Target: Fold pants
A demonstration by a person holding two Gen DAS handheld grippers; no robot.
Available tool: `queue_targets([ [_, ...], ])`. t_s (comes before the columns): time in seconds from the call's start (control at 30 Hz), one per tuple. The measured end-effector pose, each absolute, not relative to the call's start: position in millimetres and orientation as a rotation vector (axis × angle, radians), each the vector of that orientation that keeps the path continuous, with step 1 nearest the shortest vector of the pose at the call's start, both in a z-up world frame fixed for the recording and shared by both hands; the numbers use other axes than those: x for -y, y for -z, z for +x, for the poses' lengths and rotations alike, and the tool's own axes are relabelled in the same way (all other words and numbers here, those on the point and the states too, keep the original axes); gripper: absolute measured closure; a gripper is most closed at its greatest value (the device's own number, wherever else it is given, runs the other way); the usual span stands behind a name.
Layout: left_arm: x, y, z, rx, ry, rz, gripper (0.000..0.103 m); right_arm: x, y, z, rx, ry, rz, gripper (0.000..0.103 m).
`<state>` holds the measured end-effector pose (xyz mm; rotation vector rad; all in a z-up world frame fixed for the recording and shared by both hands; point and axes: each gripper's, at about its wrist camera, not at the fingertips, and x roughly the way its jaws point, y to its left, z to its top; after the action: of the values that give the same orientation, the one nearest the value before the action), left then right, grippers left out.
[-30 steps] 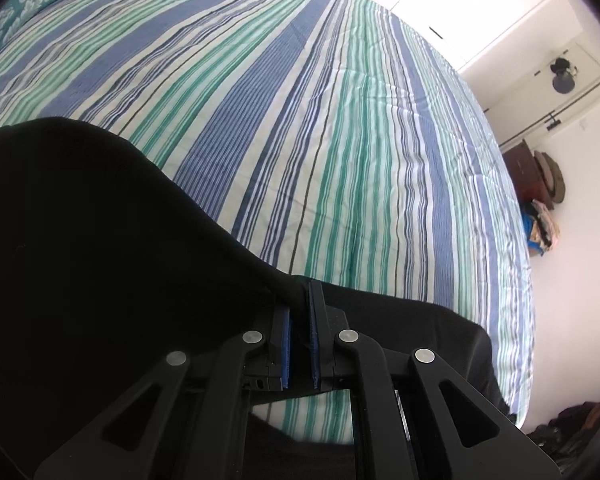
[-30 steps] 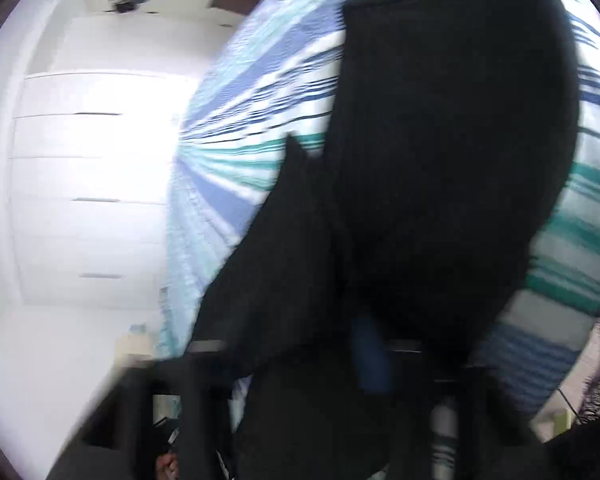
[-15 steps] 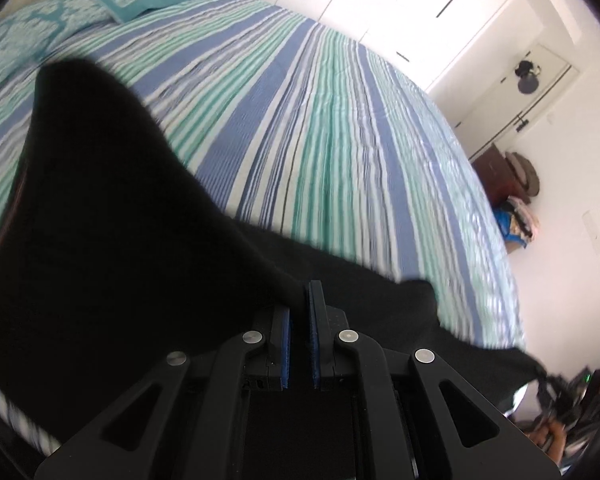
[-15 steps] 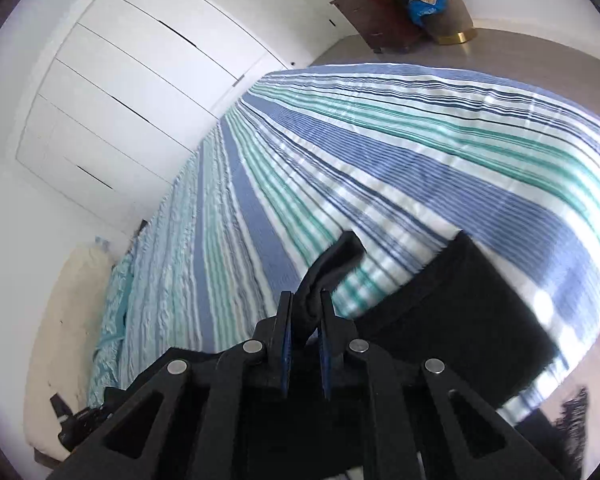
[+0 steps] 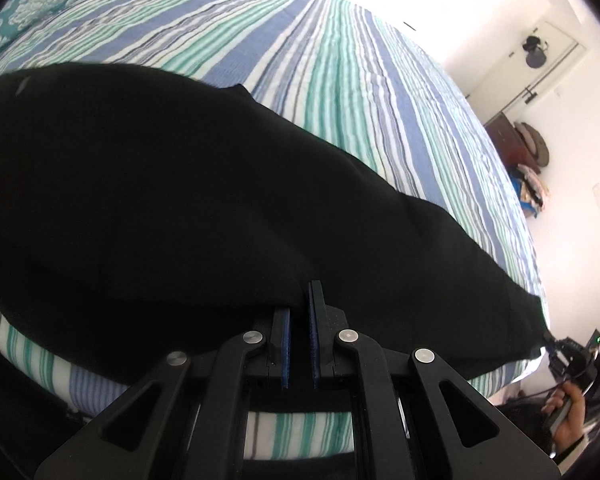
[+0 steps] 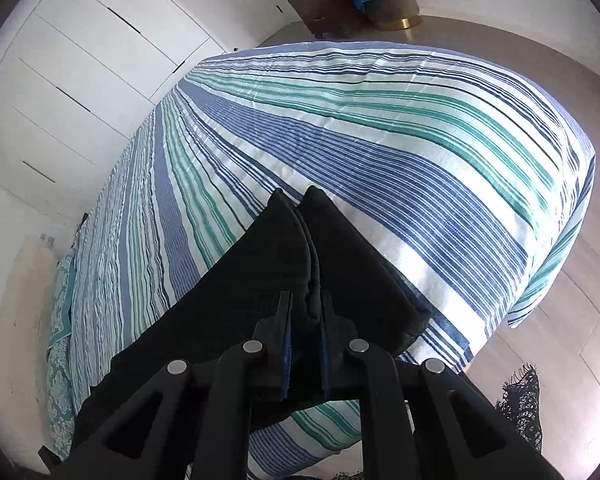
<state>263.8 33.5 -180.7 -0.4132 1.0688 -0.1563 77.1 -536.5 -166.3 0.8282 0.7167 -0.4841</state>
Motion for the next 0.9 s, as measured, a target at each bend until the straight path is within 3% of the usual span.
queue_targets([
  [0.9, -19, 200, 249, -1.137, 0.173, -0.321, 0.098, 546, 174, 60, -0.825, 0.603, 0.781, 0.091],
])
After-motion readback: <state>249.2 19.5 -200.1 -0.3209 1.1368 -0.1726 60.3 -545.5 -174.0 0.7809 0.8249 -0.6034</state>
